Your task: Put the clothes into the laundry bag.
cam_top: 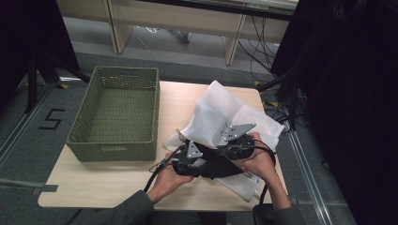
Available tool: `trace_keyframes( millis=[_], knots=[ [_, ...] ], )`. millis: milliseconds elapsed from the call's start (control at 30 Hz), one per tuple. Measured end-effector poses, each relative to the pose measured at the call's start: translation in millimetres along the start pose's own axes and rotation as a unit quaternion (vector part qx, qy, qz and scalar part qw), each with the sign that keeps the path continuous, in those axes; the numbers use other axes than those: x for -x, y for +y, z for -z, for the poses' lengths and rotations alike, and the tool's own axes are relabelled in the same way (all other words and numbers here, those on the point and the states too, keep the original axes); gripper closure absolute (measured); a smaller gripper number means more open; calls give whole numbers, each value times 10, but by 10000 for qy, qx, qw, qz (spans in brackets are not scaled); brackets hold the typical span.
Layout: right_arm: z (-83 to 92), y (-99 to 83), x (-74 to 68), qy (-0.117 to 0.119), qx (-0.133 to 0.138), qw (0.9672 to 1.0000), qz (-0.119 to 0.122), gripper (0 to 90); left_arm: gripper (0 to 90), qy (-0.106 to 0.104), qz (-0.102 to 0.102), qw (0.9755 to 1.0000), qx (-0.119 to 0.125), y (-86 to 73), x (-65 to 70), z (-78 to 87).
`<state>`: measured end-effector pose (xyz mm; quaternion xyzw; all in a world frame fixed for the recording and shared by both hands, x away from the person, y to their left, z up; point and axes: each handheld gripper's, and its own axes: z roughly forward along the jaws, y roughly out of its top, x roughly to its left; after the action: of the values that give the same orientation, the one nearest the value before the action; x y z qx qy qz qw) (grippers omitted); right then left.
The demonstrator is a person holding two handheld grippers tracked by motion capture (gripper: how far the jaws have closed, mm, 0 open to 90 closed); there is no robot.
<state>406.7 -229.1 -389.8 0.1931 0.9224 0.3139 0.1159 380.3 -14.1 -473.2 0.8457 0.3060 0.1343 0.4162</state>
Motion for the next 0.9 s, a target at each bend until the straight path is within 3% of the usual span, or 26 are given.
trace_keyframes(
  millis=[67,133,267,300,400,567,667,833,900],
  knots=[
    [-31,1,-1,-6,-42,10000,28,879,498,97,-25,9999,14,-9,-68,124],
    [-57,-2,-11,6,-88,10000,36,879,503,212,-138,9995,-176,-15,-166,188],
    [-94,-3,-5,13,-136,9999,42,878,500,228,-111,9989,-392,-45,-292,180],
    [-106,-4,-11,23,-165,9999,43,878,492,222,-210,9979,-564,-74,-347,123],
    [-139,-15,-11,84,-232,9997,72,878,475,333,-437,9957,-749,-91,-387,21],
    [-166,-34,-12,157,-277,9995,77,876,442,401,-345,9950,-852,-107,-466,-73],
    [-161,-29,0,158,-251,9995,74,877,431,310,-241,9950,-921,-105,-498,-96],
    [-148,-22,-15,153,-260,9995,30,877,462,304,-333,9932,-1071,-107,-527,-184],
    [-151,-13,-10,159,-233,9995,112,877,517,251,-498,9915,-1176,-127,-525,-211]
  ],
)
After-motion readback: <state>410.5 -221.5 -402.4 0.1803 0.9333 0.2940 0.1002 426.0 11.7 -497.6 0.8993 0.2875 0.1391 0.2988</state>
